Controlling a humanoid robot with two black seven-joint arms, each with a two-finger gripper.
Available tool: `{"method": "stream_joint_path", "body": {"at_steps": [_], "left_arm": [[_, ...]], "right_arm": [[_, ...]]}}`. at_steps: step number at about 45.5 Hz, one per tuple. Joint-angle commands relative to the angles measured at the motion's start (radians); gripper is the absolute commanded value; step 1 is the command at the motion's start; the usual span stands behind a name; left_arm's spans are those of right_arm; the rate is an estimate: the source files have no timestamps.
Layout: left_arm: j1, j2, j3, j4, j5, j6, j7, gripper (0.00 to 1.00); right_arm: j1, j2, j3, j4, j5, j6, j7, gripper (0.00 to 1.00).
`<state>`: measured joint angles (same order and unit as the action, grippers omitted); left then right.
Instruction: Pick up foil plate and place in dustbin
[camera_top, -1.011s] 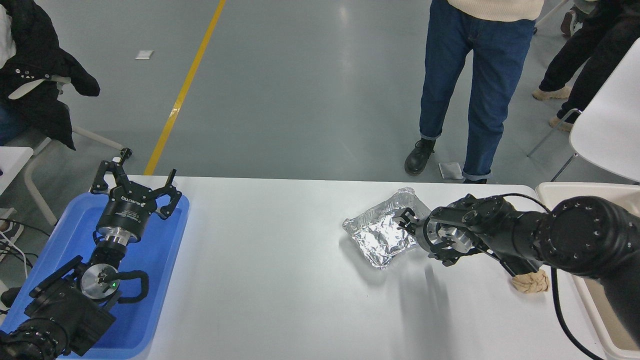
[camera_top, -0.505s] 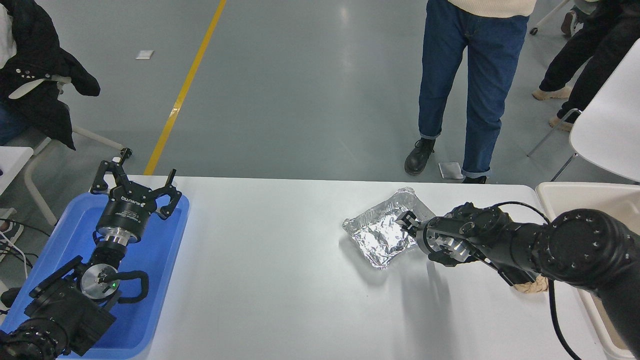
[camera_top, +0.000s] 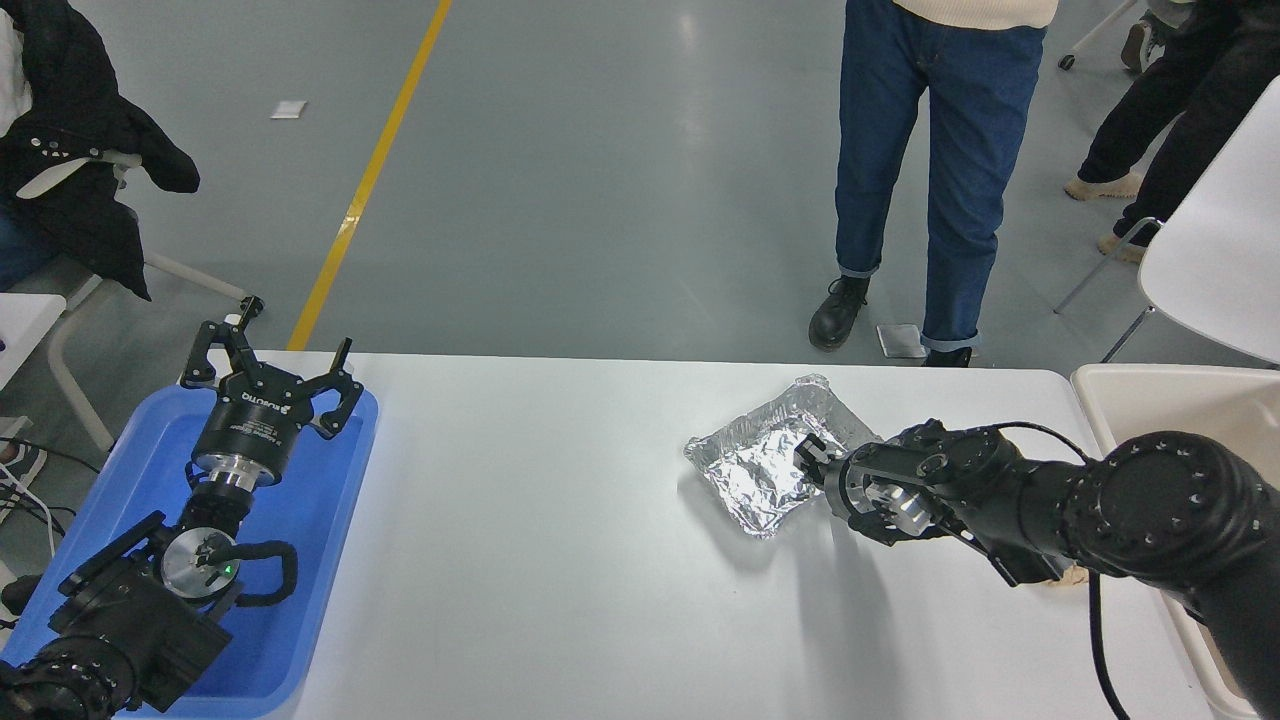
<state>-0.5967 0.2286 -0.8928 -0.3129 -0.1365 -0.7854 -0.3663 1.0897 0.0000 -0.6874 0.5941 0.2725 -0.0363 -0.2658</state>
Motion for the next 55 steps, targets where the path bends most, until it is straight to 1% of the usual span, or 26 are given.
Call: {"method": "stream_joint_path", "body": {"at_steps": [1, 10, 20, 21, 27, 36, 41, 44, 48, 55], "left_arm": [[0.000, 0.000, 0.000, 0.000, 0.000, 0.000, 0.001, 1.00], [0.000, 0.000, 0.000, 0.000, 0.000, 0.000, 0.001, 1.00], [0.000, 0.000, 0.000, 0.000, 0.000, 0.000, 0.001, 1.00], [0.000, 0.000, 0.000, 0.000, 0.000, 0.000, 0.001, 1.00], [0.000, 0.000, 0.000, 0.000, 0.000, 0.000, 0.001, 1.00], [0.000, 0.000, 0.000, 0.000, 0.000, 0.000, 0.001, 1.00], [0.000, 0.000, 0.000, 0.000, 0.000, 0.000, 0.001, 1.00], [0.000, 0.000, 0.000, 0.000, 0.000, 0.000, 0.001, 1.00], [0.000, 0.000, 0.000, 0.000, 0.000, 0.000, 0.001, 1.00], [0.000, 0.000, 0.000, 0.000, 0.000, 0.000, 0.001, 1.00]], "right_arm": [[-0.001, 0.000, 0.005, 0.007, -0.001, 0.009, -0.001, 0.00], [0.015, 0.000, 0.006, 0.018, 0.001, 0.015, -0.001, 0.00], [0.110, 0.000, -0.007, 0.136, -0.012, 0.019, 0.000, 0.00], [0.122, -0.017, -0.009, 0.159, -0.019, 0.019, 0.000, 0.00], [0.228, -0.106, -0.024, 0.318, -0.100, 0.019, -0.001, 0.00], [0.404, -0.176, -0.121, 0.539, -0.315, 0.035, 0.000, 0.00], [0.495, -0.233, -0.153, 0.616, -0.412, 0.110, 0.006, 0.00], [0.544, -0.268, -0.158, 0.642, -0.444, 0.199, 0.010, 0.00], [0.608, -0.311, -0.159, 0.653, -0.481, 0.318, 0.011, 0.00], [0.746, -0.365, -0.187, 0.668, -0.506, 0.530, 0.014, 0.00]]}}
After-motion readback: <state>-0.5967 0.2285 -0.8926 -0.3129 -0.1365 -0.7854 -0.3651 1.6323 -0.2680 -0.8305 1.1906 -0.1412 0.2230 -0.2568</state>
